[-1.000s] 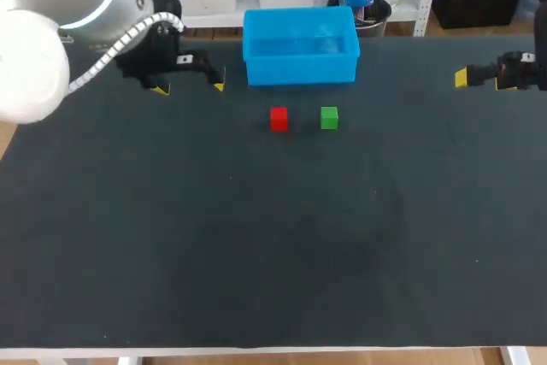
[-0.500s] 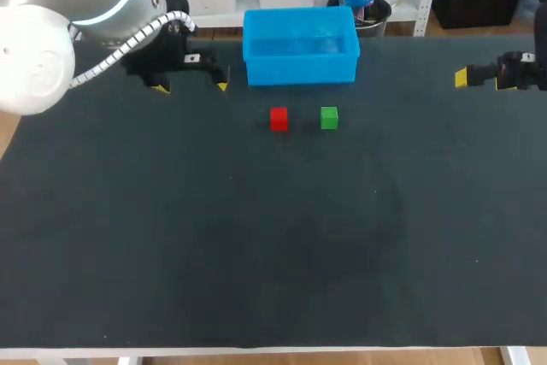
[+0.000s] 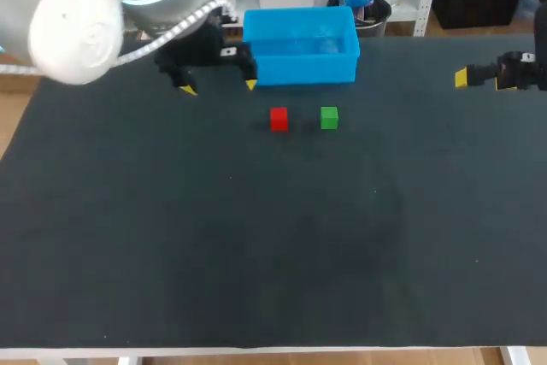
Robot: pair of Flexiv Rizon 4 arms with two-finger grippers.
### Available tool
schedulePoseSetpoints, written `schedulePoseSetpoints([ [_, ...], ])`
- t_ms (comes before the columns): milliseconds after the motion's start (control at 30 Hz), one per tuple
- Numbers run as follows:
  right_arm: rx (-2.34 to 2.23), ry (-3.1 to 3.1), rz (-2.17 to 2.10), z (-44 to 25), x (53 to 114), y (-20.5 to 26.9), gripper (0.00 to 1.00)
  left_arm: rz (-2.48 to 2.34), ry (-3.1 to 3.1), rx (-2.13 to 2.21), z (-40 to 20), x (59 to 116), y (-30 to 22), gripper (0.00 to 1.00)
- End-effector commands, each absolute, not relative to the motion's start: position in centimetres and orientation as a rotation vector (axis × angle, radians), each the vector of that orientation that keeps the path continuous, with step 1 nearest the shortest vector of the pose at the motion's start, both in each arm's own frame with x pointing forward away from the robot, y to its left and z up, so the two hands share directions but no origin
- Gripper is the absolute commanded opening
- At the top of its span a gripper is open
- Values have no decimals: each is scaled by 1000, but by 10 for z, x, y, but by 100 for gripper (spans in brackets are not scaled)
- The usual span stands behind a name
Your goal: Use the left arm to pick the red cube and place it into the blue plastic box first, then use the right arm to grasp the green cube and put it into the same blue plastic box after the first action is fully finished.
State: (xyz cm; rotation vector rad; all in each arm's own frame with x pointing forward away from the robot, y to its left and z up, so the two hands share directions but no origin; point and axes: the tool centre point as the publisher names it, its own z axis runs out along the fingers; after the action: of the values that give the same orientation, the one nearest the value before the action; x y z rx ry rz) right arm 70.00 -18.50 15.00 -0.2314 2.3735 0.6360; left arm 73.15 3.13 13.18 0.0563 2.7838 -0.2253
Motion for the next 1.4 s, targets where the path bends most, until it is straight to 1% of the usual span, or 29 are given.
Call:
schedulePoseSetpoints([
  [33,-231,2374,636,150,700,-185,100,-160,2835,58,120,750,8,100],
  [667,-231,2374,636,150,700,-185,100,-156,2878,64,85,770,-35,100],
  [1400,-231,2374,636,150,700,-185,100,-137,2878,32,38,791,-49,100],
])
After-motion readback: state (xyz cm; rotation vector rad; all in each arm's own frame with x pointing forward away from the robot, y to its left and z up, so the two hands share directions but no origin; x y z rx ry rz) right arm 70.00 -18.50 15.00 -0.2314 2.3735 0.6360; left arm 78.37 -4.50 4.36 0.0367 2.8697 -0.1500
